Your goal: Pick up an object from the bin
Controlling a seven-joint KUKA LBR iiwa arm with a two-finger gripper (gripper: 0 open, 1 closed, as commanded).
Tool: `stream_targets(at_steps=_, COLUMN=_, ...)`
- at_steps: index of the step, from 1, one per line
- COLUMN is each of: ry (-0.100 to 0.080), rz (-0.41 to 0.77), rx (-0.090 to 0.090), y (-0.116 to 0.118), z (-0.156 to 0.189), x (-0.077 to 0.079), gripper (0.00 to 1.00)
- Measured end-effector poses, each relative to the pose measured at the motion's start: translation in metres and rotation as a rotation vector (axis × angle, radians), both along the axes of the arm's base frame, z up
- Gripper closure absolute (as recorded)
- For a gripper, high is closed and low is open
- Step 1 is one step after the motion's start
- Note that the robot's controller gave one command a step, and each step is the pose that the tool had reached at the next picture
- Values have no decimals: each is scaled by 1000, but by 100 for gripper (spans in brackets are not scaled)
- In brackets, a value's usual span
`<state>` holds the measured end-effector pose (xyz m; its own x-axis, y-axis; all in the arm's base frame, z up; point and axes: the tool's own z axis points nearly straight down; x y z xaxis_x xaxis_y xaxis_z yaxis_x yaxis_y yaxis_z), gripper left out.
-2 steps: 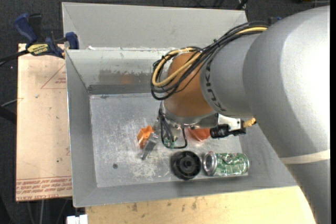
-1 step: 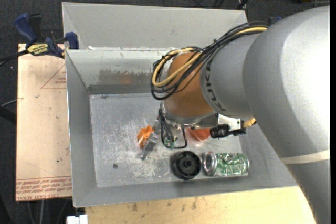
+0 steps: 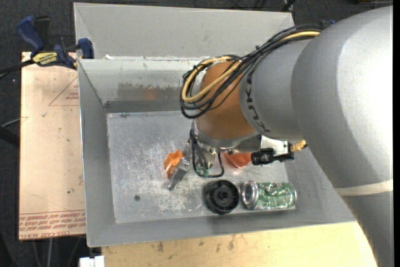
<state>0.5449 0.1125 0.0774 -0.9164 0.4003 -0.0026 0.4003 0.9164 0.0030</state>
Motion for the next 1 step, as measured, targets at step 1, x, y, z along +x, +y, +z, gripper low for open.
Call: stream_targets(at_steps=1, ry=10, rz=1, rx=-2, y=-1, z=19, x=-3, gripper=100)
